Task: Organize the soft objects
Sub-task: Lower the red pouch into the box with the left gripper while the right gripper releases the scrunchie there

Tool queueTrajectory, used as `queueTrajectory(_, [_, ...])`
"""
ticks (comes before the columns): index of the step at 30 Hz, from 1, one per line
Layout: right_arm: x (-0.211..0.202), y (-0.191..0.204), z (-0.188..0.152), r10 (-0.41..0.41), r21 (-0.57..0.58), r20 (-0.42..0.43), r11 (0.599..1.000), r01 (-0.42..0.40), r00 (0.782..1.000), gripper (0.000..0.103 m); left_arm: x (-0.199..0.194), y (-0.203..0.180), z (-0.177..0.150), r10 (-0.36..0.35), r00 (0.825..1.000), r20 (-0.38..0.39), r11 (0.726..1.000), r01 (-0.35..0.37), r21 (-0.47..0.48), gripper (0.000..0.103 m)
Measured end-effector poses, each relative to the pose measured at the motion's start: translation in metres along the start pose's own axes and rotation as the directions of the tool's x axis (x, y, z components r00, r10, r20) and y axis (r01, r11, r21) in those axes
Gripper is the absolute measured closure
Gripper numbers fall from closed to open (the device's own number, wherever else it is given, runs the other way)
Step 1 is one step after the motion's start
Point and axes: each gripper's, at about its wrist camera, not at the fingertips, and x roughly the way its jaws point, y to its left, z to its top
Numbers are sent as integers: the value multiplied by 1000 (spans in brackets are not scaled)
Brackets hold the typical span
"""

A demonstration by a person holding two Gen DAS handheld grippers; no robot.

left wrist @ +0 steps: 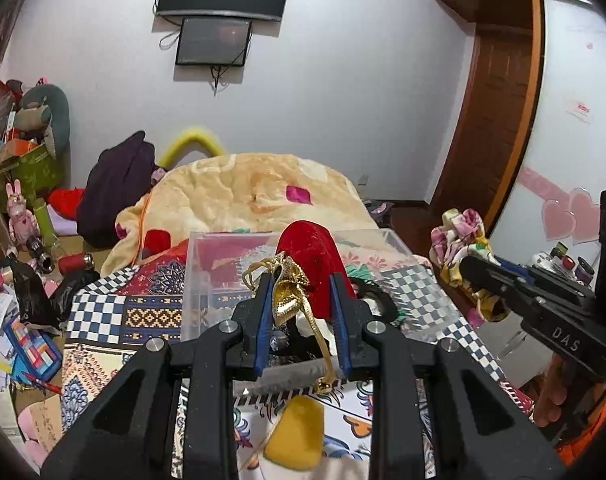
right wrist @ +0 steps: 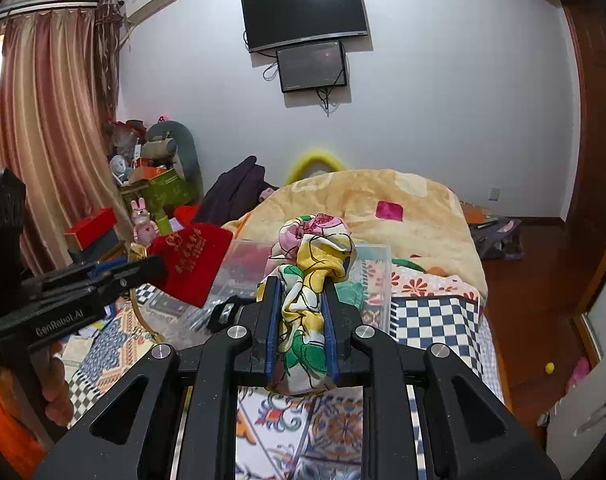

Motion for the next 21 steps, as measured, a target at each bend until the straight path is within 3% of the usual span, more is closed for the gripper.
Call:
queueTrajectory(8, [33, -7, -3, -11, 10, -72, 1000, 12, 997, 85, 45, -3, -7, -27, 994, -110, 1000, 27, -1, 76])
queueTrajectory(17, [58, -5, -13, -14, -1, -159, 1000, 14, 987, 85, 67, -9, -13, -20, 986, -167, 999, 24, 27, 76])
queueTrajectory(19, [58, -6, -15, -9, 3, -173, 1000, 10, 985, 81, 69, -8, -14, -20, 984, -178, 999, 25, 26, 74])
queueTrajectory(21, [57, -8, -16, -5, 13, -177, 1000, 8, 984, 71, 68, -8, -15, -23, 982, -186, 999, 28, 22, 70])
